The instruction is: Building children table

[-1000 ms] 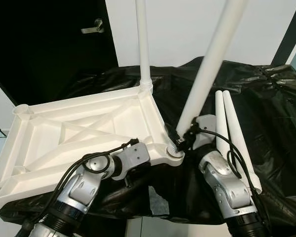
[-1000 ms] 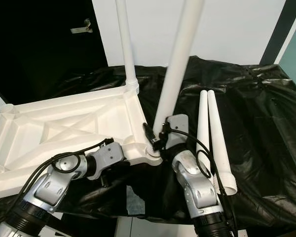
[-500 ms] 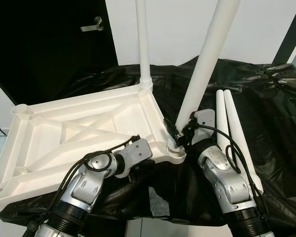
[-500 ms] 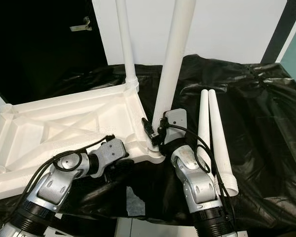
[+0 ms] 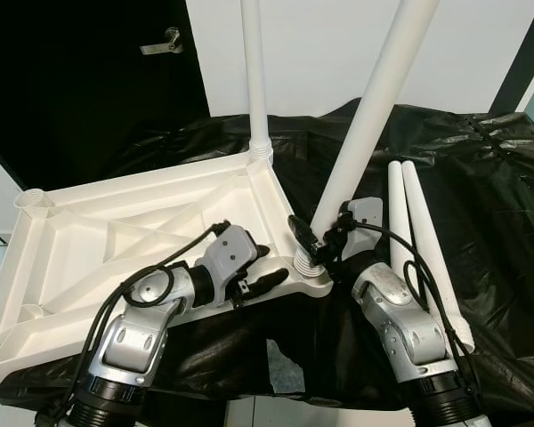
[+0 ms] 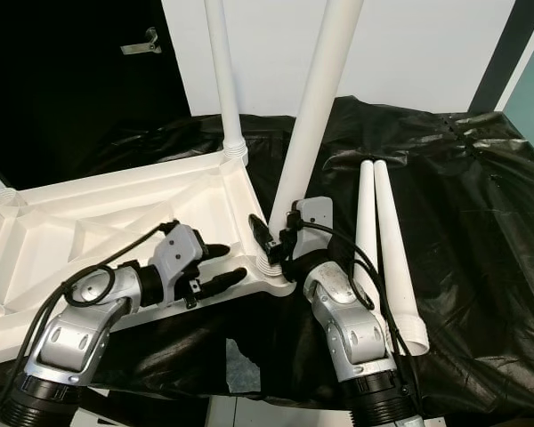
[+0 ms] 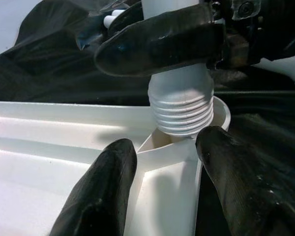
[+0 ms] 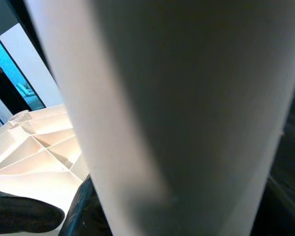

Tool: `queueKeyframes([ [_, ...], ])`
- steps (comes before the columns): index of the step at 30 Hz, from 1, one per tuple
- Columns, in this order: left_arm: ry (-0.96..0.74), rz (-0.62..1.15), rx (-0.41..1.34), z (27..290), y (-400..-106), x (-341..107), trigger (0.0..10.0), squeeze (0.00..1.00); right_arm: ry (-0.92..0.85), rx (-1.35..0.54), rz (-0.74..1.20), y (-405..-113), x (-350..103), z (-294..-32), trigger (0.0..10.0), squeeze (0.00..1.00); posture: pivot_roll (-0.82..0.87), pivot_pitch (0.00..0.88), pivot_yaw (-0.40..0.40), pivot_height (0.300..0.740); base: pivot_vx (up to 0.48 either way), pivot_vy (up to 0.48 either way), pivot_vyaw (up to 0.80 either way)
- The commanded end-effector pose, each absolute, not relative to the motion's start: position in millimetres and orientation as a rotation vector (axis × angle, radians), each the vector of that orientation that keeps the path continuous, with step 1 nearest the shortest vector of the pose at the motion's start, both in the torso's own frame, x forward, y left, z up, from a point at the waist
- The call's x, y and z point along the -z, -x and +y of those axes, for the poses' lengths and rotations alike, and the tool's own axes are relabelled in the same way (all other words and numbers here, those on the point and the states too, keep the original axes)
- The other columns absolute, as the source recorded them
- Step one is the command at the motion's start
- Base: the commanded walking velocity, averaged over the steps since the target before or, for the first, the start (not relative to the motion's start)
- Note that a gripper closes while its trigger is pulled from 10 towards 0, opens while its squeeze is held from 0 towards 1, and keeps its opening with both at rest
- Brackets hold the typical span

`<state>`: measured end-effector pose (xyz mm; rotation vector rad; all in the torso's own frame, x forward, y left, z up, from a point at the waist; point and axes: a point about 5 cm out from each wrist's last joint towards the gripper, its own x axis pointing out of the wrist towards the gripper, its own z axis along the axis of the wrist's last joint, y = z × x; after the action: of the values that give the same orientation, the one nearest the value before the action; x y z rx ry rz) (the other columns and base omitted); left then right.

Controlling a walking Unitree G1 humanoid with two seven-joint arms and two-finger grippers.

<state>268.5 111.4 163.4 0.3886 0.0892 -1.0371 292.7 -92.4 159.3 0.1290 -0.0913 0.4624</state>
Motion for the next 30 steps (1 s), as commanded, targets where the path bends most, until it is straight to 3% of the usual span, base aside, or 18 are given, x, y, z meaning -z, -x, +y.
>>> queueKeyframes([
  [1, -0.386, 0.107, 0.978, 118.9, -269.0, -161.2, 10.0, 0.00, -0.176, -0.426, -0.041, -293.0, -148.8, -97.6, 10.0, 0.00, 0.02, 0.000, 0.017, 0.740, 0.000, 0.000, 0.00],
  [6, -0.371, 0.105, 0.962, 122.0, -267.6, -162.4, 10.0, 0.00, -0.200, -0.340, 0.058, -293.7, -125.3, -108.7, 10.0, 0.00, 0.02, 0.000, 0.014, 0.740, 0.000, 0.000, 0.00],
  [15, -0.366, 0.109, 0.945, 126.6, -267.6, -165.0, 10.0, 0.00, -0.187, -0.302, 0.086, -297.2, -125.1, -114.5, 10.0, 0.00, 0.02, 0.000, 0.011, 0.740, 0.000, 0.000, 0.00],
  [30, -0.369, 0.105, 0.920, 131.8, -267.9, -168.2, 10.0, 0.00, 0.032, -0.386, 0.059, -295.5, -118.1, -103.8, 10.0, 0.00, 0.03, 0.000, 0.007, 0.740, 0.000, 0.000, 0.00],
])
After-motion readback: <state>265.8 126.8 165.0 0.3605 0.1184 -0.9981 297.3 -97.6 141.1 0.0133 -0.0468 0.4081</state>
